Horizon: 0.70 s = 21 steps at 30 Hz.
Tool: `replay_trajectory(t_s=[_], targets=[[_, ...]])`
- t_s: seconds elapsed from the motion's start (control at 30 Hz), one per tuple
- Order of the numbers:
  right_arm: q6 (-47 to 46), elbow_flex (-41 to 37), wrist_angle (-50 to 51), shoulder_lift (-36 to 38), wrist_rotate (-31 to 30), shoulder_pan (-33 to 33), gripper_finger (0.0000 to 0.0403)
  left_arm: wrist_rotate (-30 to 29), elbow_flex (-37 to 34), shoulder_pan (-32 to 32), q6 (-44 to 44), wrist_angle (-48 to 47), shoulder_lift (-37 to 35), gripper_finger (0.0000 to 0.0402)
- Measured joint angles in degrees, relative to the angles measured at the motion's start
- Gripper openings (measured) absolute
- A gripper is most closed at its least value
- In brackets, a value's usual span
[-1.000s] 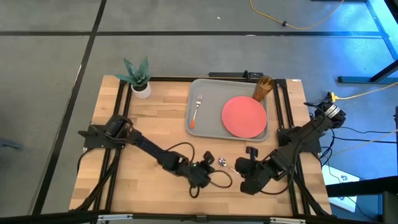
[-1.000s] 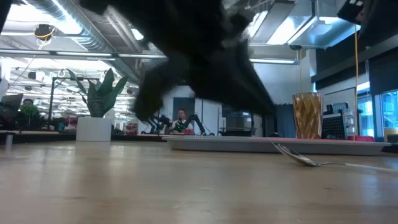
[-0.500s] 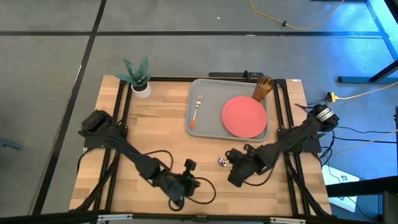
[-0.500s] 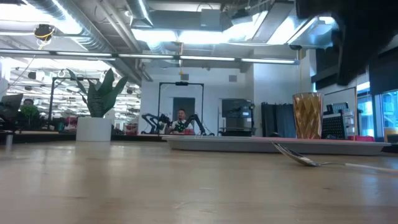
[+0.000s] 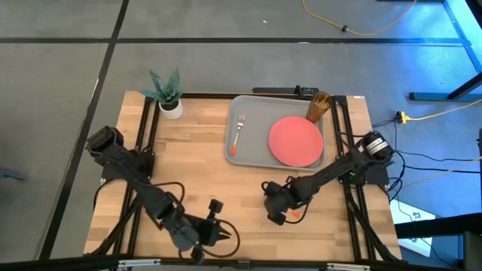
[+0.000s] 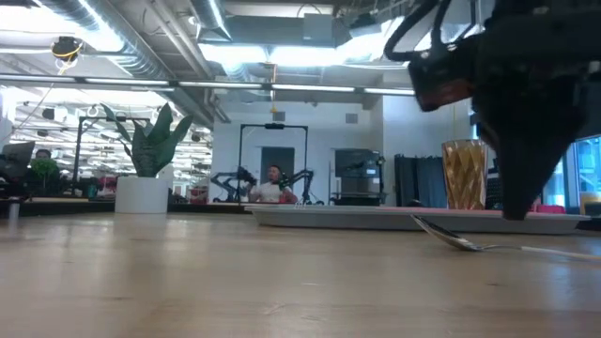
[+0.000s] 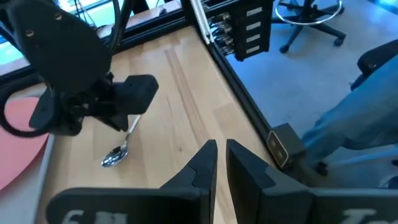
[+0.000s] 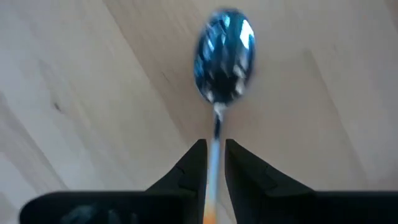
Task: Pick and place plate/cup/fork/spoon on tray
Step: Put the orange spoon on the gray serving tray to the left of the pink plate
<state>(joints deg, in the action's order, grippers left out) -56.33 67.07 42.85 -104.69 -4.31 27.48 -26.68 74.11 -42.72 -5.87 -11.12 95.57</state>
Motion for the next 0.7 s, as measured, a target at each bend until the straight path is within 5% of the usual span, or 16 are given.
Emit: replay_trajectory(t_s=[0.7], targets=[[4.8, 0.2, -2.2, -5.2, 2.2, -2.7, 0.0058, 2.6, 0.0, -1.2, 0.0, 0.0, 0.0, 0.0027]])
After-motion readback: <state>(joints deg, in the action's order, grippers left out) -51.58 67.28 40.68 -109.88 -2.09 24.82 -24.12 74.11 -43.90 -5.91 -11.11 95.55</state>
